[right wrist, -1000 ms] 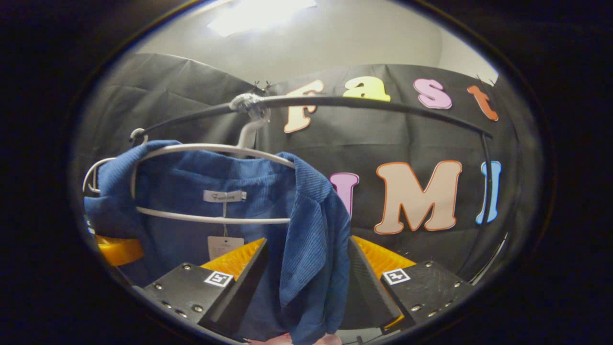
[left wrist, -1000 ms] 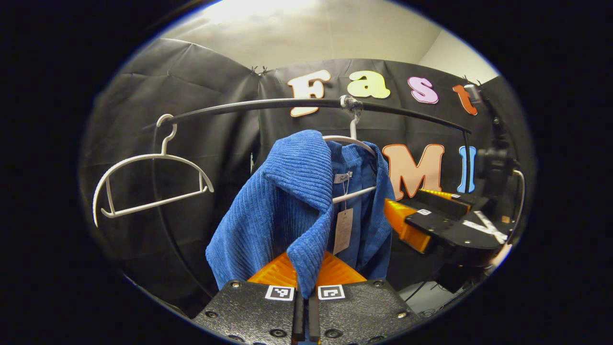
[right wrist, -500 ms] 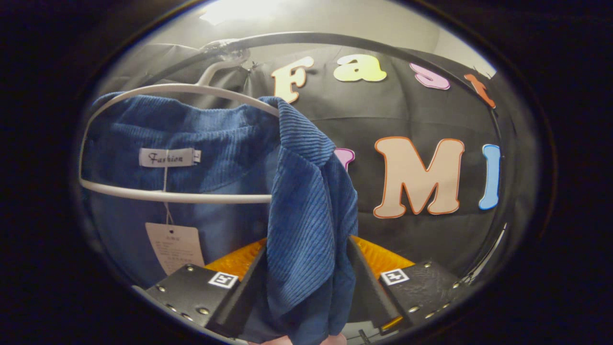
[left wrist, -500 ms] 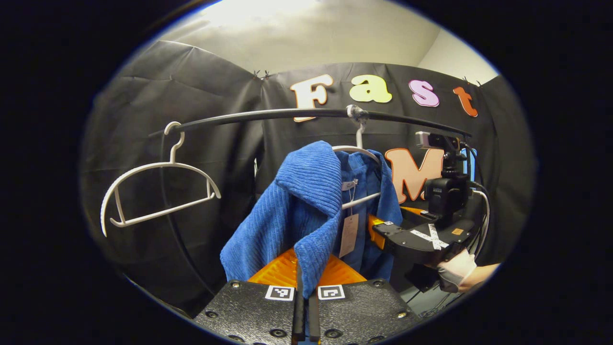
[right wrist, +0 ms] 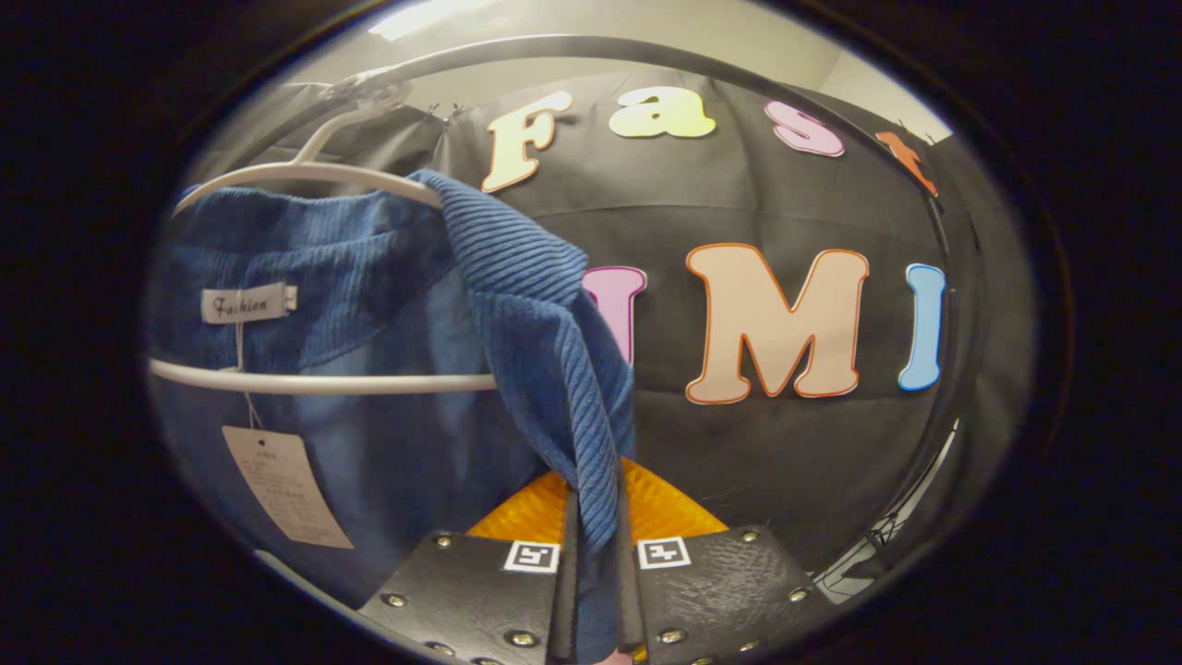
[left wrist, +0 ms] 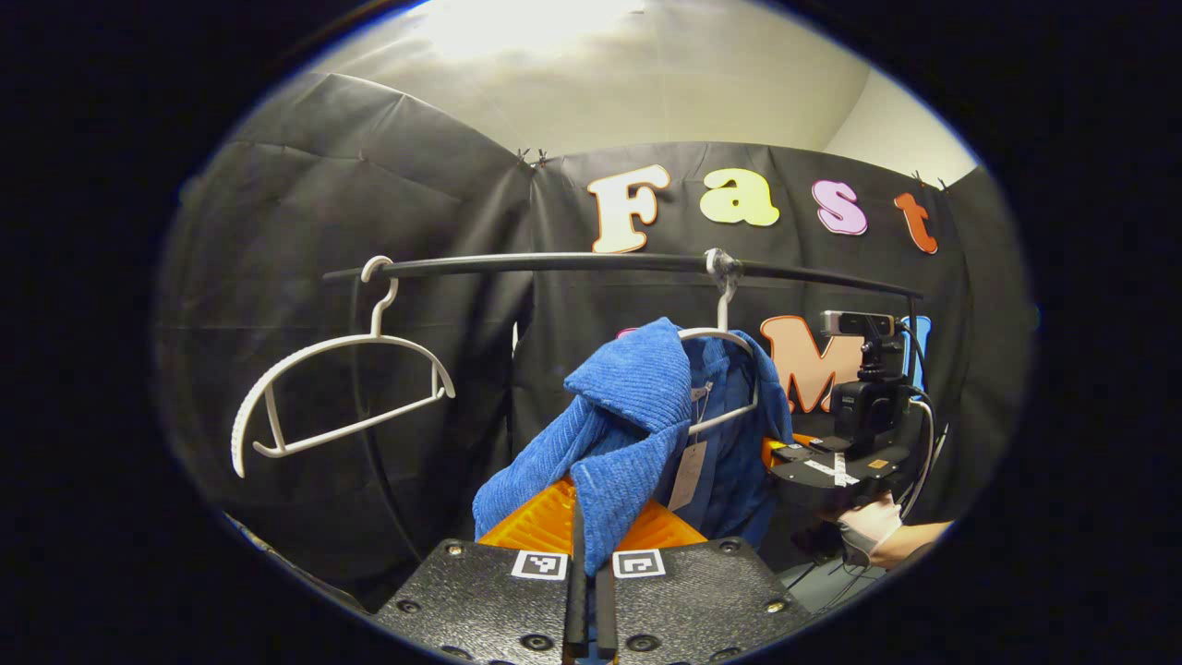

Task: Grasp the clothes on the hanger with both hands and then place them into the laundry hamper below.

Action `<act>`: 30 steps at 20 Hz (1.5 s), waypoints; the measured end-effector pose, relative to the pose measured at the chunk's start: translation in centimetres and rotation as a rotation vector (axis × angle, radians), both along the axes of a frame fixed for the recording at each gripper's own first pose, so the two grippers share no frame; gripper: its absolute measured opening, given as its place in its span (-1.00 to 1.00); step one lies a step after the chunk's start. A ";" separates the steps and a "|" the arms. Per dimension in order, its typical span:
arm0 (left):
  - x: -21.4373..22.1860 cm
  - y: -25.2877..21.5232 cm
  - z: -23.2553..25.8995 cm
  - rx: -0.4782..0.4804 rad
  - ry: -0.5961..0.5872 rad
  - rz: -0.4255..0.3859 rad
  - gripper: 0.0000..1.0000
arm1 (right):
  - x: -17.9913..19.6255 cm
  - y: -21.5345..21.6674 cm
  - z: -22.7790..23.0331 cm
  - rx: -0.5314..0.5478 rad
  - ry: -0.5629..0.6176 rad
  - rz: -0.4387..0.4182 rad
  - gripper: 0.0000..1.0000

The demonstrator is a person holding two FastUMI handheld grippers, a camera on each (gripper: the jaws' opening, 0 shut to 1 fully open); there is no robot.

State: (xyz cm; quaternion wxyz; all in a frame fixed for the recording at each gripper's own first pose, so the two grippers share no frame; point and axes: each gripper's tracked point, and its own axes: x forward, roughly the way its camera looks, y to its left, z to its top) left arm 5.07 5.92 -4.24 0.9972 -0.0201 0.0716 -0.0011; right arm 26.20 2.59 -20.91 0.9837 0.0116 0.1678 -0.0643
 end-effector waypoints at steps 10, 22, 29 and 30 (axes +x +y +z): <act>-1.5 1.4 3.1 -0.042 -0.022 -0.011 -0.92 | 2.8 -4.8 4.0 -0.012 -0.086 -0.079 -0.67; -0.8 6.9 4.6 0.010 -0.053 0.085 -0.95 | 7.6 -6.6 6.5 0.061 -0.157 -0.073 -0.67; 2.4 8.3 2.7 0.042 -0.057 0.078 -0.92 | 9.0 -7.9 5.0 0.050 -0.130 -0.085 -0.67; 2.9 8.4 2.1 0.045 -0.053 0.072 -0.92 | 9.1 -8.2 4.6 0.041 -0.123 -0.088 -0.67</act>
